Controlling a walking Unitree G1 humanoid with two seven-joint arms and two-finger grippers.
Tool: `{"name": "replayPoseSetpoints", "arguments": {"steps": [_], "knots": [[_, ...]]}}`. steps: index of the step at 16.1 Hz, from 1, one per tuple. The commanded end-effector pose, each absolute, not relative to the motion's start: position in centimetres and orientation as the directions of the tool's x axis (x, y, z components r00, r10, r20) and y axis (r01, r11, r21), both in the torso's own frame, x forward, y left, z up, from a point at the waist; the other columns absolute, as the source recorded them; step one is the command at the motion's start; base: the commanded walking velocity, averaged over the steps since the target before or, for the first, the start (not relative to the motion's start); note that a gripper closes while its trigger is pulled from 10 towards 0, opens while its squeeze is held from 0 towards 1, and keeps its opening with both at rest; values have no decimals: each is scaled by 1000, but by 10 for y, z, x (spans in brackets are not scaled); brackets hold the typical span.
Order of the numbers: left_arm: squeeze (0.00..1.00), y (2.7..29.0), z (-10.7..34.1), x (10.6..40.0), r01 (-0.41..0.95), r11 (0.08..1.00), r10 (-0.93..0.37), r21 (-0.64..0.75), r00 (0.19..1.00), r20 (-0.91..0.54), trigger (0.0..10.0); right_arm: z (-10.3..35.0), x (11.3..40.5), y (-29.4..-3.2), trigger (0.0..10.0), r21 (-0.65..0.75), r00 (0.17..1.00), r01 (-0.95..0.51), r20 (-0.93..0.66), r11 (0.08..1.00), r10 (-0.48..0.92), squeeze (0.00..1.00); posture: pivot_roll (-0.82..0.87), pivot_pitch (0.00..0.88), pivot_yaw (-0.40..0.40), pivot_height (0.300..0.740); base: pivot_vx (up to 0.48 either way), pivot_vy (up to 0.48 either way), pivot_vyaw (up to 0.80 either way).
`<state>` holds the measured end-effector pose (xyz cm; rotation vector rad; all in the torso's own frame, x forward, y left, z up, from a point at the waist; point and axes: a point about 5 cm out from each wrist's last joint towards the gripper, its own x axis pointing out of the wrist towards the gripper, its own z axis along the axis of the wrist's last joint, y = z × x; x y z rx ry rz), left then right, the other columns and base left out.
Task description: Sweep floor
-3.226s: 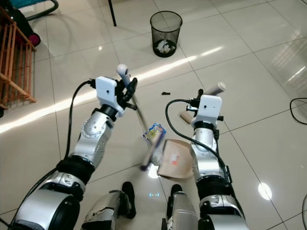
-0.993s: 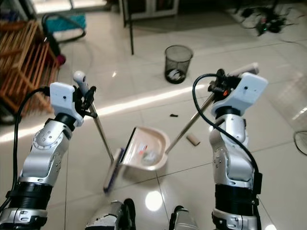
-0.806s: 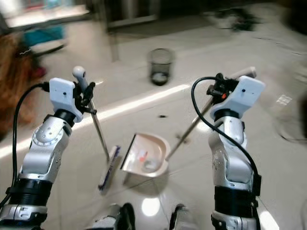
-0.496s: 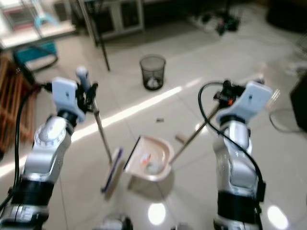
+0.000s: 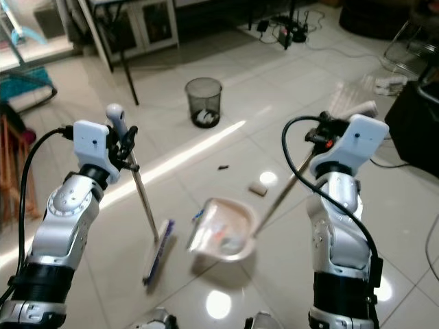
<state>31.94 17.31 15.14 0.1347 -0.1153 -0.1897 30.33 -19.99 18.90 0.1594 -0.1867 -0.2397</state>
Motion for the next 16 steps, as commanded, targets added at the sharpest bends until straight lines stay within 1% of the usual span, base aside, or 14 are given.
{"name": "replayPoseSetpoints", "arguments": {"steps": [1, 7, 10, 12, 15, 16], "knots": [[0, 175, 160, 320, 160, 973, -184, 168, 973, 138, 10000, 202, 306, -192, 10000, 210, 952, 174, 213, 962, -219, 0, 39, 51, 48, 740, 0, 472, 0], [0, 172, 155, 321, 171, 971, -194, 169, 973, 125, 10000, 196, 305, -193, 10000, 188, 956, 168, 208, 968, -207, 0, 30, 42, 55, 740, 0, 476, 0], [0, 170, 155, 322, 175, 970, -197, 170, 972, 125, 10000, 196, 305, -195, 10000, 158, 955, 171, 214, 972, -203, 0, 28, 35, 55, 740, 0, 475, 0], [0, 169, 156, 325, 171, 972, -194, 164, 972, 131, 10000, 195, 306, -195, 10000, 102, 957, 166, 222, 981, -185, 0, 25, 33, 55, 740, 0, 476, 0], [0, 170, 155, 324, 168, 972, -190, 163, 973, 132, 10000, 194, 306, -193, 10000, 85, 959, 158, 226, 984, -174, 0, 25, 35, 49, 740, 0, 476, 0], [0, 170, 156, 323, 164, 972, -188, 167, 972, 140, 10000, 194, 305, -193, 10000, 84, 957, 158, 231, 984, -173, 0, 26, 40, 48, 740, 0, 0, 0]]}}
